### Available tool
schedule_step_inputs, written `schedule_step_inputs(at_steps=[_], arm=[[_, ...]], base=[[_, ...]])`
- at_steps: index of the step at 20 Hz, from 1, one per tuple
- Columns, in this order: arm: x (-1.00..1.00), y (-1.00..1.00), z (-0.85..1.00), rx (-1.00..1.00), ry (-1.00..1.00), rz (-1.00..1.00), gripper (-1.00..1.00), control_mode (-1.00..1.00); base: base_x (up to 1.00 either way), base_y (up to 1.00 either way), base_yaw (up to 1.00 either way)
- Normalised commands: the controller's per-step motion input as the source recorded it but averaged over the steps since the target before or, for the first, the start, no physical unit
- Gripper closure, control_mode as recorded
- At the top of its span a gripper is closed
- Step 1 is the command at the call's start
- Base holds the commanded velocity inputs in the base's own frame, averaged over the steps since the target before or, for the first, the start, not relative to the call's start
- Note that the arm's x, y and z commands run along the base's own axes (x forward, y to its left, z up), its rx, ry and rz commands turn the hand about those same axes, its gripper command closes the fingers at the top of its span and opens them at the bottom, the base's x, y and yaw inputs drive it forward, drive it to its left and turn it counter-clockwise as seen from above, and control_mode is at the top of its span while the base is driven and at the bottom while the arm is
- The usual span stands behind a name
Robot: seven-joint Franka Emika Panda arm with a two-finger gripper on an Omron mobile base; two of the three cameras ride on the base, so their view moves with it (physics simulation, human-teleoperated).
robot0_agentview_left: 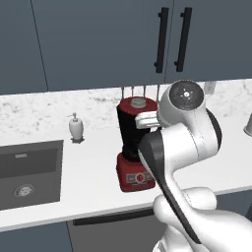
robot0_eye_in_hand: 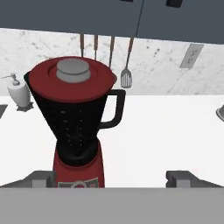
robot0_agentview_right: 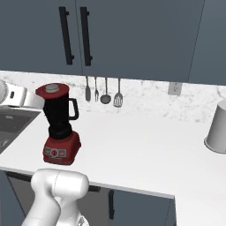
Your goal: Close the lid blender by securely placing the lid on top.
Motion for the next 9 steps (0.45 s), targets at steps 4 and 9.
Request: schedule_step_inputs(at_steps=[4, 9], arm=[[-0.2, 0.04, -0.04, 0.0, -0.02, 0.03, -1.0, -1.0], [0.0, -0.05, 0.0, 0.04, 0.0, 0.0, -1.0, -1.0]], base=[[0.0, 0.0, 0.0], [0.0, 0.0, 0.0]])
